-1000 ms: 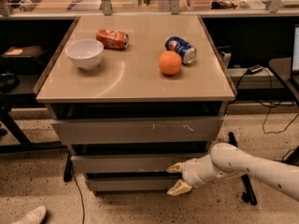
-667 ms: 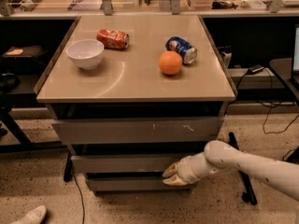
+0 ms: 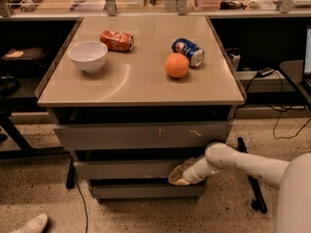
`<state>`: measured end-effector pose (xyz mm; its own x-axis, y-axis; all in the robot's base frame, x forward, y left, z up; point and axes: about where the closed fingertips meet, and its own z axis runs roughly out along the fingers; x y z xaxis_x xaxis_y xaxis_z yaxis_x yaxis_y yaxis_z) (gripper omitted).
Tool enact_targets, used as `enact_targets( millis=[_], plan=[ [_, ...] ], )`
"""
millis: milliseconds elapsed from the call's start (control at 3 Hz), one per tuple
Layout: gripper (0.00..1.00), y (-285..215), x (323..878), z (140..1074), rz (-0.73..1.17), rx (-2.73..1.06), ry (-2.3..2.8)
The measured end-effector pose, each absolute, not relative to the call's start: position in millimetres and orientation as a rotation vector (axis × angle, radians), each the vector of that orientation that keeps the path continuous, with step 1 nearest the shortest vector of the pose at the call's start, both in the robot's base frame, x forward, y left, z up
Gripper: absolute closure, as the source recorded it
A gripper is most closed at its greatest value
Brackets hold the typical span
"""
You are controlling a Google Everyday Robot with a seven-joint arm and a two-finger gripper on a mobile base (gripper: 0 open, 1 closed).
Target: Close middle drawer
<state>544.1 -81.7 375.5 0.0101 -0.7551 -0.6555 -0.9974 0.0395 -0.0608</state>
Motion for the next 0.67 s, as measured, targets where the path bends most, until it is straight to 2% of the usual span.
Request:
enact_targets(
  millis=[333, 667],
  plan=[
    [0.63, -88, 528, 392, 0.595, -1.755, 1.787],
    [0.65, -96, 469, 438, 0.659, -1.791, 1.707]
  ],
)
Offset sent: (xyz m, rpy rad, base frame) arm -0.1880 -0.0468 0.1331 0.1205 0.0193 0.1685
